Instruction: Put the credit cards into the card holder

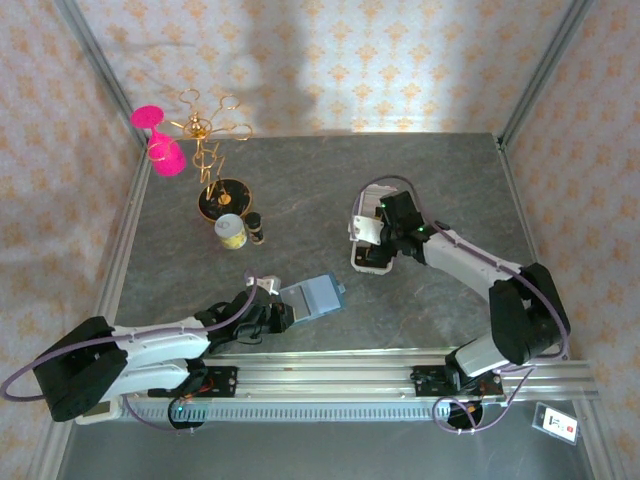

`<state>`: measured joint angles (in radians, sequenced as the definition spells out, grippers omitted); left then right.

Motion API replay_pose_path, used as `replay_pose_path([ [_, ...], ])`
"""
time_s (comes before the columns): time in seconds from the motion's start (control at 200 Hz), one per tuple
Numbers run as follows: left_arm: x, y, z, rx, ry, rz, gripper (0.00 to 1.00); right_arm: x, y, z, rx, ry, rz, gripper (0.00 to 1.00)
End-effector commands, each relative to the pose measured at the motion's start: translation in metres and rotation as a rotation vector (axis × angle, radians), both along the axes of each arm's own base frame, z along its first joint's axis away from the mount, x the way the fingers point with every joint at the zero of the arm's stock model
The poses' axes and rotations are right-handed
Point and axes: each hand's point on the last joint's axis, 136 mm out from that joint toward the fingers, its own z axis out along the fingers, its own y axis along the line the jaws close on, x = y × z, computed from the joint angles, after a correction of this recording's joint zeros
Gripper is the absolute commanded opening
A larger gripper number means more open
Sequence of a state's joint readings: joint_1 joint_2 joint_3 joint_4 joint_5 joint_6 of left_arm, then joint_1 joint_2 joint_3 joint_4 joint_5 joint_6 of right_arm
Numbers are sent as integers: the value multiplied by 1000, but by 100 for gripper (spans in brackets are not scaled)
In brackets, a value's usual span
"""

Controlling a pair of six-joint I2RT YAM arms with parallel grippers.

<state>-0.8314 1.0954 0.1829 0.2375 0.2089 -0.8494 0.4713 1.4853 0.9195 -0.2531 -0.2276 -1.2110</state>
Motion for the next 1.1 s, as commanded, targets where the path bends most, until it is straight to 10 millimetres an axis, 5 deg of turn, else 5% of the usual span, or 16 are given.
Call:
replay_pose_path([
  [0.0, 5, 16, -11, 107, -13, 41, 14, 2, -8, -13, -82, -7, -10, 83],
  [0.34, 13, 41, -9, 217, -48, 93, 15, 9, -13, -27, -167, -32, -28, 79],
  [0.526, 13, 43, -5, 205, -47, 97, 14, 10, -15, -28, -191, -32, -27, 56],
  [0.801, 14, 33, 21, 95, -89, 94, 19, 6, -17, -24, -190, -38, -25, 42],
  [1.096, 15, 34, 26, 73, -100, 109, 19, 8, -17, -19, -187, -51, -27, 26],
])
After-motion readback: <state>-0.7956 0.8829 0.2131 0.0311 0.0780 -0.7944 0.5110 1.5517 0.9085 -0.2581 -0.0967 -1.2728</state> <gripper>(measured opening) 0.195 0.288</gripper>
